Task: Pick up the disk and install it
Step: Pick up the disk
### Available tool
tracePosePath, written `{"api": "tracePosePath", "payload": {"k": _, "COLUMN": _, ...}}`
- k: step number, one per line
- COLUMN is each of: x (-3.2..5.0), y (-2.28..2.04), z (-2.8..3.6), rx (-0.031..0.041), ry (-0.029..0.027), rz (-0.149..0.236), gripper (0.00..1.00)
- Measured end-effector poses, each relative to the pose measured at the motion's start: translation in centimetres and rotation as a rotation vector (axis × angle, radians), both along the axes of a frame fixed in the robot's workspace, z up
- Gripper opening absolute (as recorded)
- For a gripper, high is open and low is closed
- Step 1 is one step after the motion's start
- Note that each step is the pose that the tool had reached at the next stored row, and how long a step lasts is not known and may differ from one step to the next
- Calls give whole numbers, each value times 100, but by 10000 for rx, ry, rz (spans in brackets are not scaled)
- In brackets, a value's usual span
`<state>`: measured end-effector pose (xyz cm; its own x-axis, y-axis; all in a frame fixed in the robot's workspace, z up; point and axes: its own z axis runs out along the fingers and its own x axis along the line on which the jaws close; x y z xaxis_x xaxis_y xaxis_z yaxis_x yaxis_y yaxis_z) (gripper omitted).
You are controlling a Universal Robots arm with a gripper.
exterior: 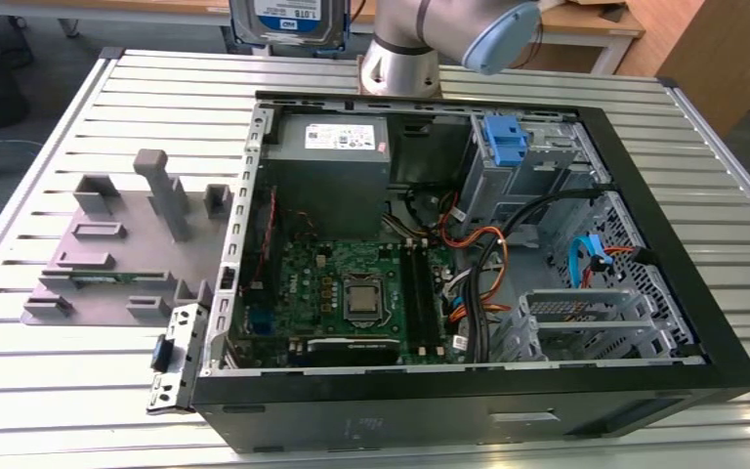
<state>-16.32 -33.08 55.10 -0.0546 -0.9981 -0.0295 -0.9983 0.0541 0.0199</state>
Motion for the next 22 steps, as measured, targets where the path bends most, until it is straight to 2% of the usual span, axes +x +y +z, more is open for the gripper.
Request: {"api": "tracePosePath", "payload": {"k": 22, "x": 0, "y": 0, "z": -23, "rx": 0, "ry": 0, "rz": 0, "gripper": 35}}
